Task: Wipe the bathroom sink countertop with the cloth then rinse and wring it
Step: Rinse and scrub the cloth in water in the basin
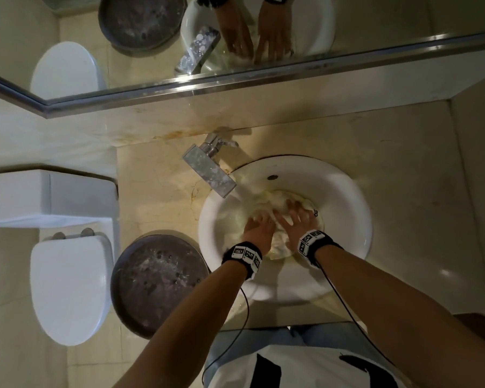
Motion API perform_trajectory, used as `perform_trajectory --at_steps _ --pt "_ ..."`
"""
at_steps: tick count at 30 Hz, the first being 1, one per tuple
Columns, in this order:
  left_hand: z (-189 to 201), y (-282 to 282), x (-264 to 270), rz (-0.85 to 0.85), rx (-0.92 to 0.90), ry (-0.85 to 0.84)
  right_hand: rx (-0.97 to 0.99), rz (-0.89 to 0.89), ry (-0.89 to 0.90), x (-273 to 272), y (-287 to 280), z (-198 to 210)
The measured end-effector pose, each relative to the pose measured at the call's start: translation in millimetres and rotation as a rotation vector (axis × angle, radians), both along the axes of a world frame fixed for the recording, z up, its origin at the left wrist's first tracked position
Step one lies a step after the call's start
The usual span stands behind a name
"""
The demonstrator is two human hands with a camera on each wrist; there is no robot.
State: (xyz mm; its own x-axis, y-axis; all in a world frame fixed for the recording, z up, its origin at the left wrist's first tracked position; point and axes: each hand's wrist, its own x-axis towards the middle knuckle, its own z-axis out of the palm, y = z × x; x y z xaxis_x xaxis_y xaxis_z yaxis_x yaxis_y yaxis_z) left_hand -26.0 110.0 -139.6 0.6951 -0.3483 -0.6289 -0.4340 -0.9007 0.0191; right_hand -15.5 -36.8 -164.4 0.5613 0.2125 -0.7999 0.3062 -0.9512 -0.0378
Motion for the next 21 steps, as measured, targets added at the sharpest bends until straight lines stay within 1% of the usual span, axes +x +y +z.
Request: perform_trajectory --at_steps 2,4,6,7,9,12,14,16,18,20,21 --pt "-1.0 4.0 -3.7 -0.033 0.011 0.081 -0.006 0.02 -0.002 -1.3 -2.6 -3.3" --pt "-0.2 10.0 -6.0 -0.11 0.053 0.104 -0.003 0.035 -0.007 -4.8 -5.2 -5.6" --pt "0.4 19.8 -5.4 -0.172 0.141 0.135 0.007 0.055 -0.037 -5.2 -7.3 -6.9" --pt "0.0 25.4 -6.4 -0.163 0.149 0.161 0.011 0.06 -0.039 -5.5 -8.3 -6.1" --pt "-2.6 30.2 -7.5 -0.177 0.076 0.192 0.01 0.05 -0.029 -3.5 -9.1 -3.7" --pt "0.6 20.6 -6.1 -0.246 -0.084 0.126 -0.008 0.049 -0.001 -0.9 -7.7 0.2" --pt "0.7 12.0 -5.8 -0.268 -0.099 0.134 -0.022 0.053 0.025 1.6 -8.2 2.1" --pt "0.9 9.1 -8.2 -0.313 -0.047 0.154 -0.013 0.076 0.043 3.8 -11.8 1.4" --pt "0.8 11.9 -9.3 -0.395 0.005 0.121 -0.003 0.112 0.046 6.5 -16.8 2.1" --pt "1.0 18.5 -10.5 -0.426 0.054 0.151 0.018 0.12 0.04 7.1 -20.4 3.1" --pt "2.3 22.6 -11.4 -0.413 0.09 0.175 0.024 0.113 0.038 7.4 -20.6 4.4"
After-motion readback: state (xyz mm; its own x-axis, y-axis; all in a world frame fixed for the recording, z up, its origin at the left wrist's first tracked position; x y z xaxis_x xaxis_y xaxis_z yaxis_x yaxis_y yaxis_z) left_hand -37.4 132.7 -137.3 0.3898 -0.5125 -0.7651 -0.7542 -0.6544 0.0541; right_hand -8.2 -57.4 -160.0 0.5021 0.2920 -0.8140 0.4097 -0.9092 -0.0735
